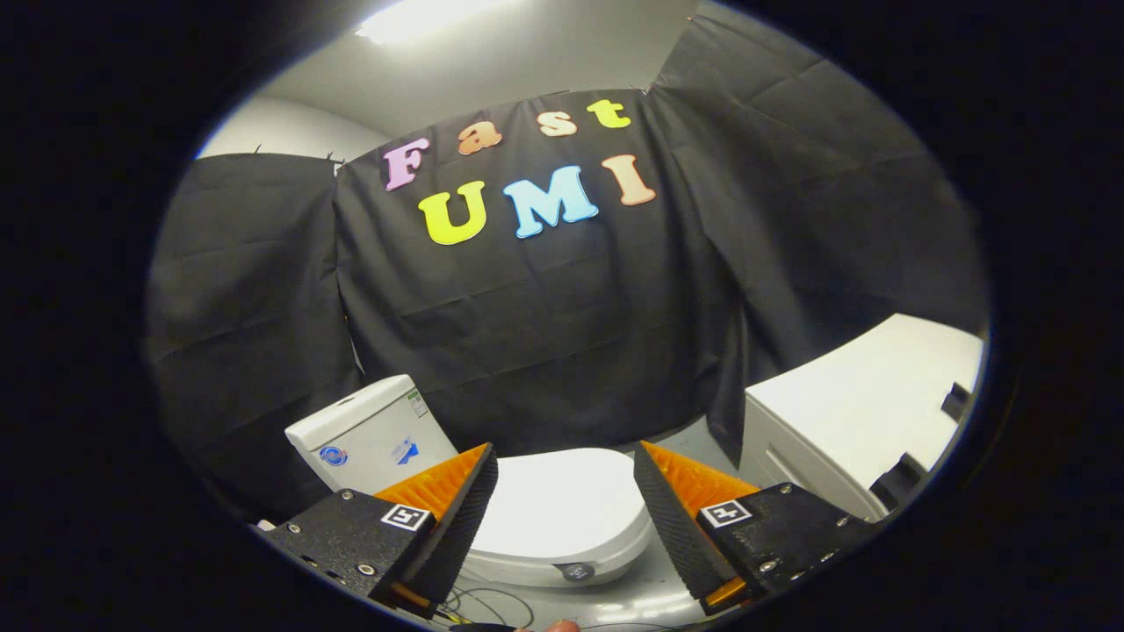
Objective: Open the toilet lid.
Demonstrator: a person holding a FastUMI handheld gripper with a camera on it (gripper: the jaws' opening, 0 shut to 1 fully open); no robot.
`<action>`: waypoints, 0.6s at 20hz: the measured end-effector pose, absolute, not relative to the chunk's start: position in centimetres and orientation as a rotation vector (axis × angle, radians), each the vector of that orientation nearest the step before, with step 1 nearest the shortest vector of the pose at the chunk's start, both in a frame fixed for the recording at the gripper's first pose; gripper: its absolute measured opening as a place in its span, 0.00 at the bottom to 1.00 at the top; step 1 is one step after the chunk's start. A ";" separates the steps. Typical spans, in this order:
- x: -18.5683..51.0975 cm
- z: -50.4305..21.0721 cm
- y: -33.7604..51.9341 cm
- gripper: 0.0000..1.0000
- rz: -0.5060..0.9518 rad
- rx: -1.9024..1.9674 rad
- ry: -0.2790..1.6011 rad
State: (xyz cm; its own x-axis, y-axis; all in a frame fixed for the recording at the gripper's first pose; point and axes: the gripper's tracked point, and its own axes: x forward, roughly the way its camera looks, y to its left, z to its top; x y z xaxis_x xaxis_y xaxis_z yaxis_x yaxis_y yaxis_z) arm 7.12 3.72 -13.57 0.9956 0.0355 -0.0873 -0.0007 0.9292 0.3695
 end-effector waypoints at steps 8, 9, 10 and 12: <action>10.1 -19.0 5.3 0.96 -0.023 0.562 0.113; 10.3 -19.6 5.6 0.96 -0.028 0.577 0.117; 10.6 -20.4 5.6 0.96 -0.039 0.586 0.120; 11.2 -23.2 4.7 0.96 -0.099 0.566 0.161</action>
